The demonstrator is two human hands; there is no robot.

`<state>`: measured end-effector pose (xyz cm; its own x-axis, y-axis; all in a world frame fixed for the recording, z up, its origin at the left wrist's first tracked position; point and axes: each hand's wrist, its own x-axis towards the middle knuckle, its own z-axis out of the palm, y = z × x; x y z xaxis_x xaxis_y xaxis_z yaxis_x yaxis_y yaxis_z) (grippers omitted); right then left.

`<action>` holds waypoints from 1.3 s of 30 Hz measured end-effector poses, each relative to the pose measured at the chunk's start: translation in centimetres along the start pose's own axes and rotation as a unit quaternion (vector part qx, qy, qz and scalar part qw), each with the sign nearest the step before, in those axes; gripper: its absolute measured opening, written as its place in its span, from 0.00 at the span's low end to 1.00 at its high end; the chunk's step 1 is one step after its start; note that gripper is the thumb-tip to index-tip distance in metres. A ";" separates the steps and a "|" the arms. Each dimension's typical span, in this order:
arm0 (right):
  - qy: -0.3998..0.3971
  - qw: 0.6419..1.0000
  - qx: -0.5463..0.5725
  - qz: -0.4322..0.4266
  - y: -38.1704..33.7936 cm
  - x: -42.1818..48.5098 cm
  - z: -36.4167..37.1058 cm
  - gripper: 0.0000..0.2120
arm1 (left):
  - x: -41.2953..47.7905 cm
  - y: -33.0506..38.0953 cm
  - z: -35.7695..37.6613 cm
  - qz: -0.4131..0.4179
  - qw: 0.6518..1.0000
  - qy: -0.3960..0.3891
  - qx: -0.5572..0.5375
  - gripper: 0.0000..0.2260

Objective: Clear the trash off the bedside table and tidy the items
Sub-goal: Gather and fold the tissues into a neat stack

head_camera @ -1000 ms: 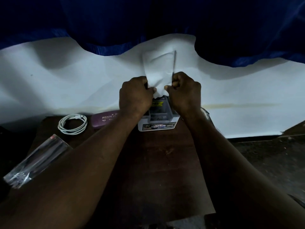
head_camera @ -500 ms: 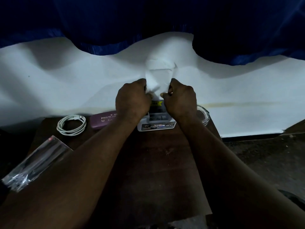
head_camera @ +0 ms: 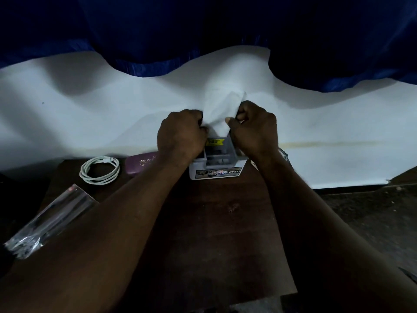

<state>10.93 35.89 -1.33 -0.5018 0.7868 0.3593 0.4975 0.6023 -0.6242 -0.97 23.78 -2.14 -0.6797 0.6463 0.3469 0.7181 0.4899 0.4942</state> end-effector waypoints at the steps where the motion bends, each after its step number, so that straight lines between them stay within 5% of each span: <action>1: -0.003 1.000 -0.010 0.003 0.1 0.0 0.1 0.12 | 0.0 0.1 -0.2 -0.005 1.000 0.001 -0.012 0.07; 10: -0.014 0.996 -0.068 -0.047 0.5 -0.5 0.4 0.09 | 0.4 -0.2 -0.7 -0.023 0.997 -0.012 -0.071 0.15; 15: -0.016 0.996 -0.073 -0.046 0.0 0.0 -0.3 0.11 | 0.6 -0.5 -0.5 0.016 1.000 -0.020 -0.007 0.09; 22: 0.009 0.997 -0.062 -0.033 -0.5 0.0 -0.3 0.13 | 0.6 -0.6 -0.3 -0.001 0.994 -0.085 -0.075 0.09; 28: -0.004 0.995 -0.088 -0.052 -0.2 -0.8 0.1 0.08 | 0.2 -0.3 -0.4 -0.009 0.997 -0.032 -0.070 0.18; 32: -0.025 0.993 -0.097 -0.056 0.0 -1.0 0.3 0.11 | 0.2 -0.5 -0.3 -0.007 1.000 -0.003 -0.013 0.09; 39: -0.002 1.000 -0.024 0.000 0.2 -0.8 0.2 0.10 | -0.2 0.2 -0.8 -0.035 0.999 -0.011 -0.017 0.11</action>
<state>11.29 35.29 -1.87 -0.5046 0.7867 0.3557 0.5308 0.6076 -0.5909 -0.76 23.28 -1.45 -0.7247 0.6240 0.2922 0.6625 0.5145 0.5444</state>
